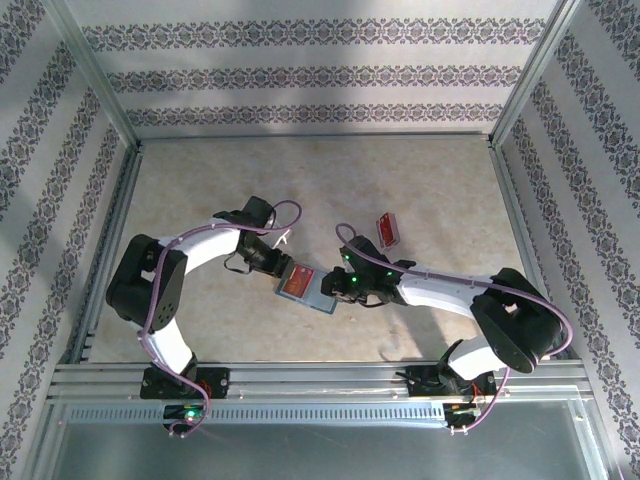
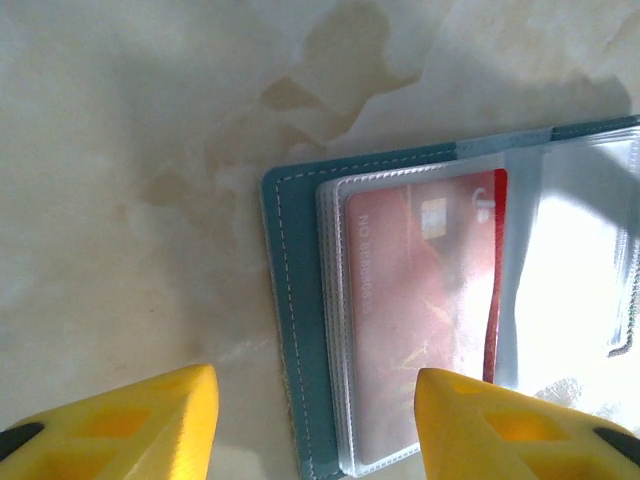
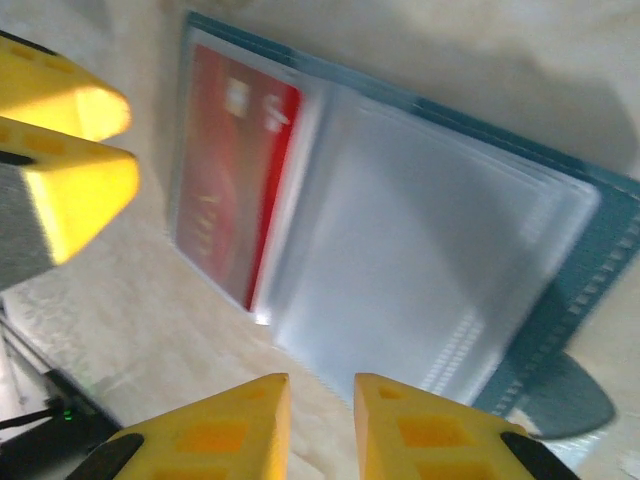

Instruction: Put the credit cards into the card holder

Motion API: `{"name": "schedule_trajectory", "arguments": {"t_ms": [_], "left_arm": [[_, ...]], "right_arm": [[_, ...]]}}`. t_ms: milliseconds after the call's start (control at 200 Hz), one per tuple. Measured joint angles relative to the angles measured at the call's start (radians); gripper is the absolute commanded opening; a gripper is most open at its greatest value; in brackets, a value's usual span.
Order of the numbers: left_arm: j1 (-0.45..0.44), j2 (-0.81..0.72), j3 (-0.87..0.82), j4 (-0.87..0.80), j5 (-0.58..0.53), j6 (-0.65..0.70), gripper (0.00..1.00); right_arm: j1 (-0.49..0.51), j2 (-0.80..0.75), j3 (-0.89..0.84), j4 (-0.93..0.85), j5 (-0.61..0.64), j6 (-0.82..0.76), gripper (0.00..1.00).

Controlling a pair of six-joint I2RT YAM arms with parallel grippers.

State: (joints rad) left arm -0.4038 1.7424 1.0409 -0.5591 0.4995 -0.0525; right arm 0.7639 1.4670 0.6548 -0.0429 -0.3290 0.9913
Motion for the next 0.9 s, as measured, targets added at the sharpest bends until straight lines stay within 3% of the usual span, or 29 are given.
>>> {"name": "schedule_trajectory", "arguments": {"t_ms": [899], "left_arm": [[0.024,0.043,-0.017,0.048,0.093,-0.192,0.48]], "right_arm": [[-0.001,0.121,-0.005,0.081,0.014,-0.004,0.17]]}}
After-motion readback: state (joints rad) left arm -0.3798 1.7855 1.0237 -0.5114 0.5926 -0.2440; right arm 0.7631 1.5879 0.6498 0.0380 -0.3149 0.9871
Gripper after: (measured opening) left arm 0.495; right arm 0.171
